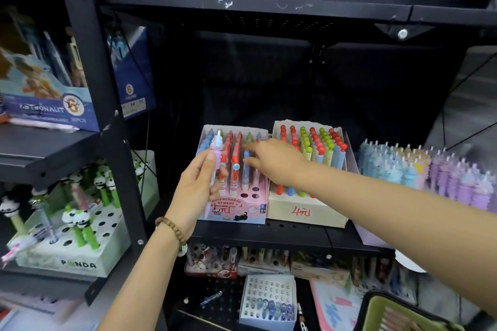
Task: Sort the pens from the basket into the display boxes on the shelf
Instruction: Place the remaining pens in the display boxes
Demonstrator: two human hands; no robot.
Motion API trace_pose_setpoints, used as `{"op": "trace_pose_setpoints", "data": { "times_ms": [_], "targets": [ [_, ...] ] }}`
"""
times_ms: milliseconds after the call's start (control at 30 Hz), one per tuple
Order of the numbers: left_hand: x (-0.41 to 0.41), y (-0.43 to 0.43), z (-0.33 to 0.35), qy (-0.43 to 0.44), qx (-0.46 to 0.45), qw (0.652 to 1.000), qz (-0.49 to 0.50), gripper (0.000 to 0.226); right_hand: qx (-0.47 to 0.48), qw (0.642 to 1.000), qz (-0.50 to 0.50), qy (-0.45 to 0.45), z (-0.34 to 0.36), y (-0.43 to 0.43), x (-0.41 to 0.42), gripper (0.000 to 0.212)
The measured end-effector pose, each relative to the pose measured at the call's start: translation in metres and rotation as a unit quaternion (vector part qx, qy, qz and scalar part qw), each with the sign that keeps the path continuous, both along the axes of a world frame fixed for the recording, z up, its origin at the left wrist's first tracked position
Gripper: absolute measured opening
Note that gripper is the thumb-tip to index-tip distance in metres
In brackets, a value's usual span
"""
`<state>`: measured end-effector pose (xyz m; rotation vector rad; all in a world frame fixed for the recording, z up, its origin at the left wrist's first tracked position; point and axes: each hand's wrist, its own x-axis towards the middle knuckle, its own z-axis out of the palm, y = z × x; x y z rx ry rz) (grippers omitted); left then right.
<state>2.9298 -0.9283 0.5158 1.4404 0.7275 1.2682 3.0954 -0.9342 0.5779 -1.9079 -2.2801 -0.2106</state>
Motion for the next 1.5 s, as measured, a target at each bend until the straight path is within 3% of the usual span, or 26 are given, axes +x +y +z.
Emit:
{"op": "trace_pose_setpoints", "data": {
  "times_ms": [33,100,167,233,367,433,600,700,800,933,1067,1233,1367,1433,1500],
  "targets": [
    [0.001,-0.002,0.001,-0.008,-0.005,1.0,0.006,0.026,-0.008,1.0,0.003,0.016,0.0,-0.003,0.001,0.04],
    [0.002,-0.006,0.003,-0.025,-0.02,0.999,0.013,0.024,-0.009,0.987,0.008,0.163,0.006,-0.01,0.003,0.045],
    [0.007,-0.012,0.003,-0.045,-0.033,0.998,-0.013,0.025,-0.024,0.926,0.031,0.375,0.014,-0.024,0.007,0.044],
    [0.021,-0.022,0.005,-0.053,-0.032,0.996,-0.065,0.028,-0.065,0.864,0.064,0.495,0.018,-0.041,0.017,0.039],
    [0.079,-0.043,0.012,-0.038,-0.008,0.989,-0.146,0.023,-0.053,0.792,0.063,0.605,0.016,-0.079,0.056,0.019],
    [0.115,-0.054,0.015,-0.044,-0.021,0.983,-0.177,0.023,-0.018,0.76,0.034,0.649,0.012,-0.098,0.085,0.02],
    [0.209,-0.089,0.02,0.005,0.011,0.976,-0.219,0.022,0.096,0.728,-0.022,0.678,0.01,-0.153,0.17,0.012],
    [0.245,-0.094,0.016,0.093,0.103,0.968,-0.211,0.023,0.205,0.722,-0.071,0.657,0.016,-0.187,0.228,0.01],
    [0.261,-0.087,0.006,0.241,0.219,0.928,-0.178,0.029,0.283,0.75,-0.143,0.581,0.014,-0.209,0.281,0.01],
    [0.273,-0.084,-0.002,0.4,0.339,0.838,-0.152,0.036,0.286,0.8,-0.176,0.497,-0.006,-0.211,0.319,0.021],
    [0.278,-0.086,-0.01,0.457,0.372,0.793,-0.156,0.035,0.292,0.808,-0.172,0.482,-0.013,-0.202,0.329,0.022],
    [0.273,-0.086,-0.019,0.42,0.361,0.819,-0.151,0.035,0.17,0.859,-0.207,0.436,-0.033,-0.2,0.323,0.027],
    [0.252,-0.085,-0.028,0.329,0.424,0.841,-0.065,0.032,0.232,0.876,-0.248,0.343,-0.051,-0.206,0.311,0.04],
    [0.241,-0.085,-0.035,0.261,0.414,0.872,-0.011,0.043,0.212,0.87,-0.225,0.384,-0.066,-0.211,0.302,0.062],
    [0.233,-0.087,-0.043,0.246,0.357,0.901,-0.004,0.061,0.158,0.866,-0.185,0.437,-0.089,-0.214,0.289,0.08]
  ]
}}
